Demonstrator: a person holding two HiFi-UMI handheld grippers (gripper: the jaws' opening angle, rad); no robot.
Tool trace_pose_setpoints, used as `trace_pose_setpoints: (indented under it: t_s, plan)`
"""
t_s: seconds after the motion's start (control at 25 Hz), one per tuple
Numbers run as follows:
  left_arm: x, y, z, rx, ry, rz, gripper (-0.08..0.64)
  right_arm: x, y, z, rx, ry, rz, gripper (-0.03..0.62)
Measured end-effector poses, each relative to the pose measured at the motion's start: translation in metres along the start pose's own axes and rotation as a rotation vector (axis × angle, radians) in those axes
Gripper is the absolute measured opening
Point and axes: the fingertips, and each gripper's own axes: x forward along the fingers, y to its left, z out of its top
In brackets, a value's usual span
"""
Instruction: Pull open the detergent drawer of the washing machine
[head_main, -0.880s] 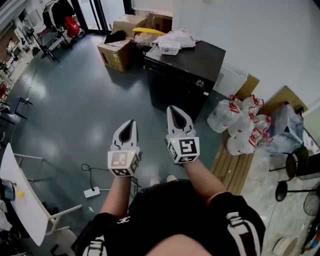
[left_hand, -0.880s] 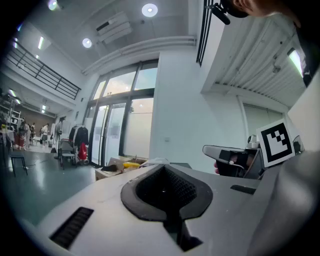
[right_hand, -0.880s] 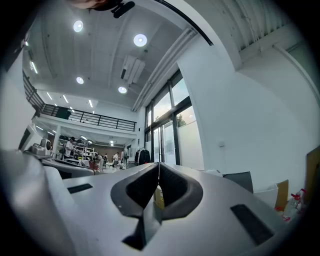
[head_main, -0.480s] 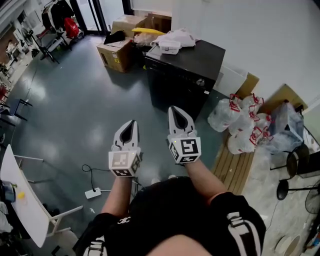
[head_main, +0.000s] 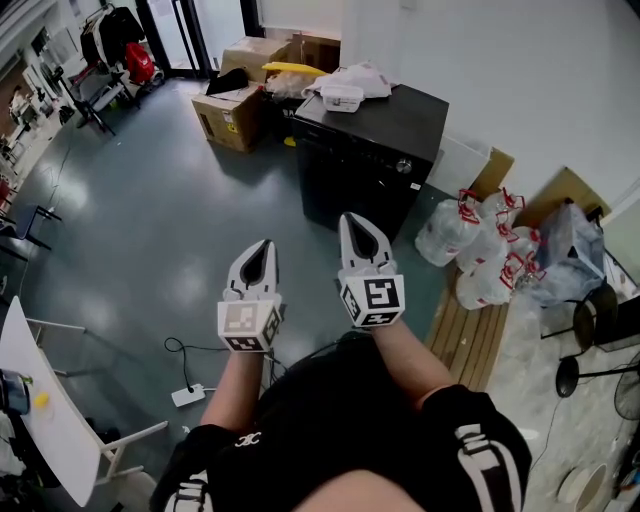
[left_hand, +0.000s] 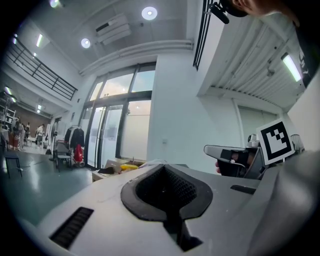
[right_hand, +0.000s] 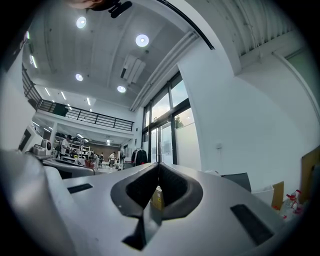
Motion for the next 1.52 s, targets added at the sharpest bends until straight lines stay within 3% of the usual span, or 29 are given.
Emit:
trace_pose_setpoints:
  t_s: [0.36, 0.8, 1.12, 1.52]
  plan:
    - [0.034, 0.019, 0.000, 0.019, -0.003, -0.009, 0.002, 0.036, -0.011, -0.011, 0.016, -0.011, -0.013, 0.008]
    - [0.112, 0.076, -0.005, 0.027, -0.017, 0.033, 0.002, 0.135, -0.041, -0.026, 0.004, -0.045, 0.010, 0.008]
    - [0.209, 0.100, -0.005, 0.053, 0.014, 0.012, 0.002, 0.221, -0.090, -0.038, 0.013, -0.041, 0.009, 0.008]
    - [0.353, 0.104, 0.001, 0.043, 0.029, -0.005, 0.002, 0.313, -0.187, -0.058, 0.003, -0.021, -0.020, 0.008]
